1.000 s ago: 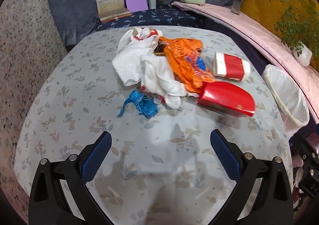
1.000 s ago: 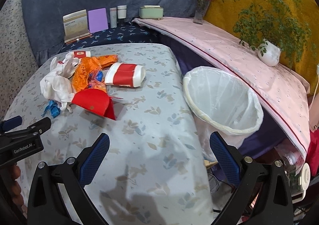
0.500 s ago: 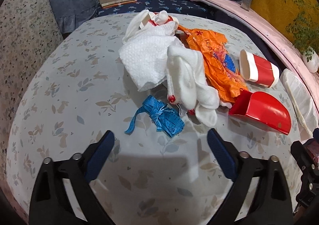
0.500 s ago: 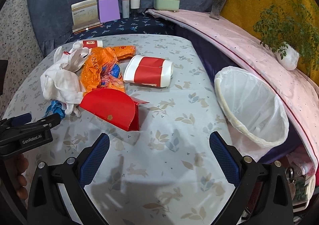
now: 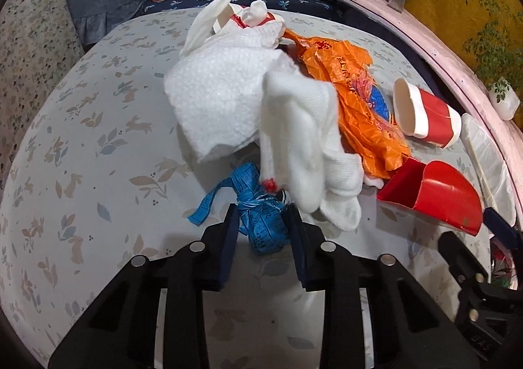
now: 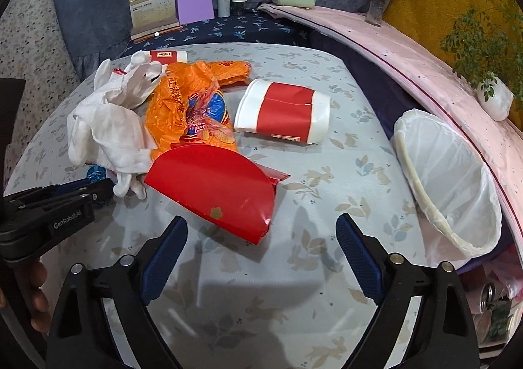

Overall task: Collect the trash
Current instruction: 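Grasp the blue tape bundle with the left tool while the right tool grasps the red scoop, then carry both items to the wastebasket and open both tools to drop them, then move the left tool back and grasp the white glove, then grasp the white cloth with the right tool while the left tool holds the glove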

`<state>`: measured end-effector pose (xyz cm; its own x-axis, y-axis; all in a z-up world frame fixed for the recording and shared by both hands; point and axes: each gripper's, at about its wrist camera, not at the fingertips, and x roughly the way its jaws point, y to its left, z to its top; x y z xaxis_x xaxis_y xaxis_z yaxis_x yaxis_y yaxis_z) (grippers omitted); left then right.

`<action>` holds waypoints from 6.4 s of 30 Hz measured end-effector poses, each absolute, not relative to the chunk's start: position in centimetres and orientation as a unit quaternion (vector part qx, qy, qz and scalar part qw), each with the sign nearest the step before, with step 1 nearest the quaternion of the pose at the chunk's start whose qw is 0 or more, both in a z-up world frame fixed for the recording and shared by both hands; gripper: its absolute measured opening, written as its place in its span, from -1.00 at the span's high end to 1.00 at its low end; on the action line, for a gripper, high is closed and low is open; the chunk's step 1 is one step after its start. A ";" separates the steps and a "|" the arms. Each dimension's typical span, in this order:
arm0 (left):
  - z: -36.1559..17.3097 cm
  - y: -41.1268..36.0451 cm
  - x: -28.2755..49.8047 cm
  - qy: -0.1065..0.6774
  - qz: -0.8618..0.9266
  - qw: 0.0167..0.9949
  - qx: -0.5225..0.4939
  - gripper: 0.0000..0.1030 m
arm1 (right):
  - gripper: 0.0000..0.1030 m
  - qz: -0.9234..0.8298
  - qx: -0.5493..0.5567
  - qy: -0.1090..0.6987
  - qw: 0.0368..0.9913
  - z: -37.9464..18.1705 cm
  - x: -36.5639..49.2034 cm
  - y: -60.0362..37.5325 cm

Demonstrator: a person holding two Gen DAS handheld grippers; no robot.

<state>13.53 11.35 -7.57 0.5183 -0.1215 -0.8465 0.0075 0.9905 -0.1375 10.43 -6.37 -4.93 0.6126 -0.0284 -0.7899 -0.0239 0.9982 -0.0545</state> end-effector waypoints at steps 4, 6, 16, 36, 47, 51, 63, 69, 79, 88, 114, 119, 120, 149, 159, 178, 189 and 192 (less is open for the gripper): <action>-7.2 11.2 13.0 0.483 -0.042 0.873 -0.052 0.49 | -0.25 0.010 -0.023 0.447 0.894 -5.1 10.8 -6.1; -7.0 11.0 12.7 0.482 -0.043 0.874 -0.051 0.50 | -0.06 0.013 -0.019 0.449 0.893 -5.2 10.9 -6.1; -4.6 9.4 10.4 0.464 -0.062 0.882 -0.049 0.53 | 0.82 0.028 0.015 0.443 0.896 -4.1 9.7 -7.6; 0.3 2.3 5.8 0.430 -0.147 0.890 -0.033 0.55 | 0.98 -0.007 0.048 0.385 0.922 0.3 5.1 -13.9; 1.4 -4.5 6.7 0.425 -0.200 0.883 -0.004 0.55 | 0.98 -0.056 0.065 0.364 0.928 1.6 4.4 -20.1; 1.3 -7.4 7.7 0.425 -0.218 0.878 0.007 0.55 | 0.98 -0.079 0.066 0.362 0.927 1.5 4.4 -22.7; 1.2 -16.1 11.0 0.419 -0.277 0.864 0.031 0.55 | 0.98 -0.131 0.081 0.371 0.916 0.5 5.3 -29.2; 0.6 -19.3 12.8 0.421 -0.308 0.852 0.040 0.54 | 0.98 -0.139 0.088 0.381 0.910 -0.4 6.4 -30.7; -1.2 -21.6 15.6 0.437 -0.338 0.833 0.026 0.51 | 0.97 -0.151 0.096 0.390 0.903 -1.6 7.9 -32.3; -0.8 -20.8 16.2 0.418 -0.321 0.850 0.022 -0.24 | 0.80 -0.158 0.101 0.381 0.905 -1.2 8.2 -32.5; 1.1 -5.8 13.3 0.395 -0.164 0.904 -0.002 -0.52 | 0.13 -0.089 0.051 0.353 0.930 2.4 7.1 -22.6; 0.7 -1.9 12.6 0.397 -0.132 0.908 -0.011 -0.67 | 0.13 -0.068 0.044 0.357 0.930 2.3 7.3 -20.1; 0.6 -1.4 12.5 0.398 -0.126 0.909 -0.013 -0.71 | 0.13 -0.065 0.042 0.359 0.930 2.3 7.4 -19.6; -6.4 9.0 12.8 0.479 -0.074 0.873 -0.057 -0.26 | 0.03 0.002 0.029 0.408 0.913 -1.4 8.7 -10.2; -6.3 9.0 12.3 0.482 -0.099 0.868 -0.066 0.73 | 0.03 0.008 0.026 0.414 0.910 -1.9 9.4 -8.9; 0.4 13.7 9.5 0.413 -0.081 0.901 -0.106 0.80 | 0.03 0.035 0.017 0.399 0.916 -0.5 9.2 -6.0; 1.0 20.0 10.1 0.396 -0.001 0.911 -0.114 0.80 | 0.03 0.099 0.009 0.400 0.911 -0.5 11.3 0.0; 0.4 21.3 10.4 0.399 0.013 0.909 -0.118 0.80 | 0.03 0.116 0.005 0.403 0.908 -0.7 12.2 1.9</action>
<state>10.43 21.28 0.37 0.6805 -0.0717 -0.7292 -0.1172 0.9717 -0.2050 12.19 1.86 -0.73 0.6485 0.2145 -0.7304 -0.2059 0.9731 0.1029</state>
